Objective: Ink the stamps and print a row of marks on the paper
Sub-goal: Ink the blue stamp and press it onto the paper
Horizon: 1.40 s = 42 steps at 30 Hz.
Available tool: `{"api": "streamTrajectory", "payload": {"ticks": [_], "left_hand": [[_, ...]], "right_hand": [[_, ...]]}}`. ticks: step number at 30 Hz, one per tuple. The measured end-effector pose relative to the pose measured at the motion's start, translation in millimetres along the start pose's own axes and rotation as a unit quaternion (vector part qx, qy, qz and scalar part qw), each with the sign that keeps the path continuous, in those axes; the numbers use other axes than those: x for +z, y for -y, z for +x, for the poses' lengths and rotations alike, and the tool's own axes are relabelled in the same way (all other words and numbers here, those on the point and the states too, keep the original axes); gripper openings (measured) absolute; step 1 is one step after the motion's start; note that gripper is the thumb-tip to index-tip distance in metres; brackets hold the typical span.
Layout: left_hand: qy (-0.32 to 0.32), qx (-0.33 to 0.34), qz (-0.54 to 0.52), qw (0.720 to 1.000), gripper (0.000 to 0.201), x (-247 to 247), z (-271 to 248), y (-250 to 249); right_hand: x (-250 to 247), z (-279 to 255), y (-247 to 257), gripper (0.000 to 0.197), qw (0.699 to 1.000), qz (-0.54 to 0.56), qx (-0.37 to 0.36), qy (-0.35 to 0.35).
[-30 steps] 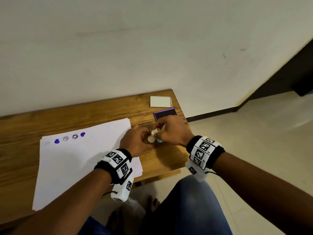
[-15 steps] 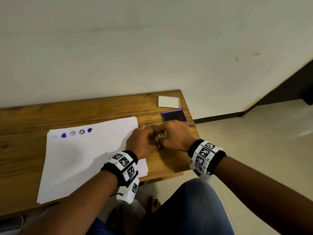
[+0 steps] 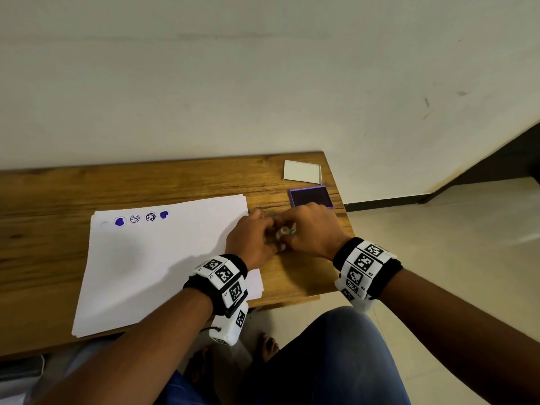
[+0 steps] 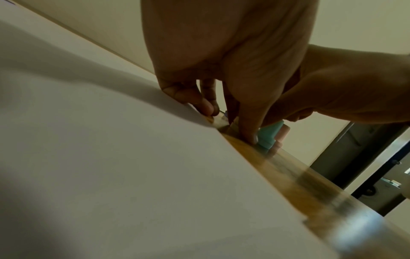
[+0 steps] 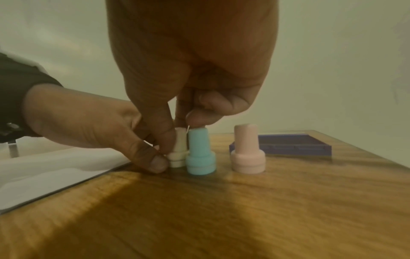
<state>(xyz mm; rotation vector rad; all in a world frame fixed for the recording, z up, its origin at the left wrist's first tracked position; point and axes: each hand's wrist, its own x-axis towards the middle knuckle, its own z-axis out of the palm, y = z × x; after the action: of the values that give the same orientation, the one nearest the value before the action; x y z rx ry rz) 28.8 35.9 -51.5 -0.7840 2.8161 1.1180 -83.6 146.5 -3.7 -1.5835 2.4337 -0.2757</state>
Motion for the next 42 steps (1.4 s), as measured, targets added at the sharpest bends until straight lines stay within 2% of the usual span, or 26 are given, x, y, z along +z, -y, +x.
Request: {"api": "streamTrajectory", "payload": {"ticks": [5,10,15,20,23,27,30,32,35,37,39,42], "left_hand": [[-0.007,-0.005,0.001,1.000,0.034,2.5,0.4,0.8],[-0.008,-0.001,-0.026,1.000,0.034,0.9,-0.2,-0.4],[-0.010,-0.002,-0.039,0.999,0.033,0.0,0.6,-1.5],[-0.014,-0.013,-0.038,0.999,0.034,0.9,1.4,-3.2],[-0.017,-0.015,-0.033,0.999,0.035,0.5,1.1,-5.6],[-0.009,-0.030,-0.029,0.999,0.039,-1.0,1.6,-8.8],[-0.004,-0.033,-0.036,0.999,0.039,-0.7,0.5,-10.5],[0.001,-0.037,-0.028,0.999,0.039,-1.0,0.3,-12.0],[0.022,-0.048,-0.018,0.998,0.054,-3.3,0.1,-13.2],[0.039,-0.052,-0.028,0.997,0.067,-6.2,-2.1,-14.5],[0.028,-0.041,-0.037,0.998,0.075,-9.6,-6.7,-16.9],[-0.027,0.009,-0.091,0.995,0.064,-14.1,-20.8,-27.3]], "right_hand": [[-5.7,-4.6,-0.4,0.029,1.000,0.018,0.000,0.010],[-9.5,1.0,-8.5,0.022,0.993,0.107,0.050,0.006],[-9.1,9.7,-15.6,0.015,0.977,0.168,0.117,0.065],[-10.2,9.6,-17.2,0.016,0.973,0.175,0.135,0.071],[-14.6,3.7,-13.3,0.022,0.987,0.117,0.100,0.040],[-18.4,-8.3,-19.0,0.025,0.980,0.163,0.112,-0.021],[-14.2,-17.3,-25.0,0.030,0.984,0.146,0.105,0.006],[-7.8,-21.7,-24.7,0.029,0.992,0.096,0.076,0.037],[-5.0,-25.3,-23.3,0.029,0.996,0.066,0.066,0.016],[-9.8,-27.2,-25.1,0.031,0.992,0.096,0.082,-0.008],[-17.3,-29.1,-28.0,0.030,0.985,0.148,0.087,-0.017],[-24.6,-35.3,-33.1,0.024,0.958,0.255,0.118,-0.053]]}}
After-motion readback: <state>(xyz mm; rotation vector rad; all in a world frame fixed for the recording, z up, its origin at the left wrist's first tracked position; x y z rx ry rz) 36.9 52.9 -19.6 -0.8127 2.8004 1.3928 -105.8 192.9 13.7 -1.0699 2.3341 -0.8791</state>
